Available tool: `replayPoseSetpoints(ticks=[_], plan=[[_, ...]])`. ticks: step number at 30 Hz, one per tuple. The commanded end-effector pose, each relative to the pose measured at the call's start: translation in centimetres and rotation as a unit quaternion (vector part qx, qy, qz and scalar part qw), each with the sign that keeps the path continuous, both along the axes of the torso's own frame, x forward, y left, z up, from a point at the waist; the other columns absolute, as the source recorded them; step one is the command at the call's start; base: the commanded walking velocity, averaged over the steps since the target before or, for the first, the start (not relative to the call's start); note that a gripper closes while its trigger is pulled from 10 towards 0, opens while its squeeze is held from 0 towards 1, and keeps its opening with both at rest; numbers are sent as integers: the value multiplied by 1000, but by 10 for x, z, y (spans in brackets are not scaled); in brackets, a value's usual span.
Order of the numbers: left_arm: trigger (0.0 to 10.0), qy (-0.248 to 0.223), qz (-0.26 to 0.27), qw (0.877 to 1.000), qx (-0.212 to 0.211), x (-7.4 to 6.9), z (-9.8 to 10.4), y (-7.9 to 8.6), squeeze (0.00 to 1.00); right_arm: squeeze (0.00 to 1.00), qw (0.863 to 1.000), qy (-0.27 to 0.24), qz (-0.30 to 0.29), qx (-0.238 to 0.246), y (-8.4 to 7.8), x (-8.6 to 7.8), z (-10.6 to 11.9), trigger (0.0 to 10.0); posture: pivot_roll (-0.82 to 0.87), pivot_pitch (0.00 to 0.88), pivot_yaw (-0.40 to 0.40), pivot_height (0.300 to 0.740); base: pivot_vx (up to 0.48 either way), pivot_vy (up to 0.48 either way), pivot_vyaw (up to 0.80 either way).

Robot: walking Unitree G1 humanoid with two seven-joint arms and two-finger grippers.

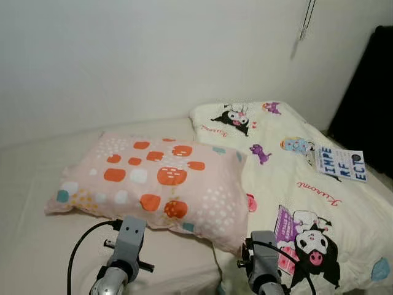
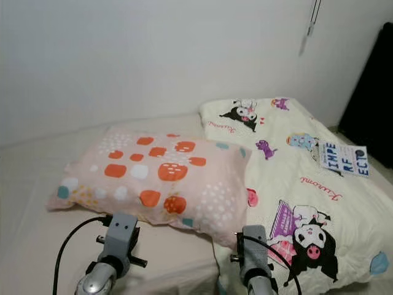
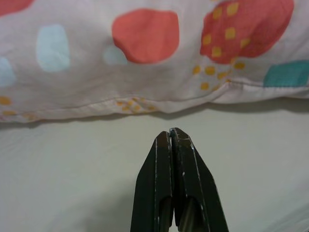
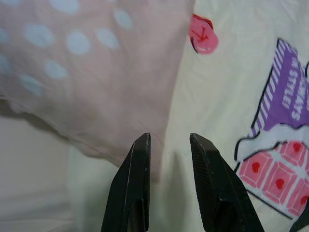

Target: Clean up the room

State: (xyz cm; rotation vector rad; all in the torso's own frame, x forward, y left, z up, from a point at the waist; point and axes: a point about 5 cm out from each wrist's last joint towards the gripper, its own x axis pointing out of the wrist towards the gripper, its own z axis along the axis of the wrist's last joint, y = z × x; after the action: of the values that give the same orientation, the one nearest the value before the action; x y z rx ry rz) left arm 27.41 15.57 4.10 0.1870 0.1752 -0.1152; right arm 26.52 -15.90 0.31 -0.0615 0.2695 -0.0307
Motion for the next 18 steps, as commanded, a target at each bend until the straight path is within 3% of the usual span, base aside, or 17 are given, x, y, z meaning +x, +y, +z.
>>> replayPoseSetpoints(ticks=[1,18], plan=[[10000,14,-2,1000,15,-4,-5,4,0,0,1000,7,-2,8,2,-3,-3,10000,50,134,15,597,0,0,0],[10000,17,-13,1000,20,-6,-6,3,0,0,1000,8,-1,8,3,-5,-4,10000,52,130,18,597,0,0,0]])
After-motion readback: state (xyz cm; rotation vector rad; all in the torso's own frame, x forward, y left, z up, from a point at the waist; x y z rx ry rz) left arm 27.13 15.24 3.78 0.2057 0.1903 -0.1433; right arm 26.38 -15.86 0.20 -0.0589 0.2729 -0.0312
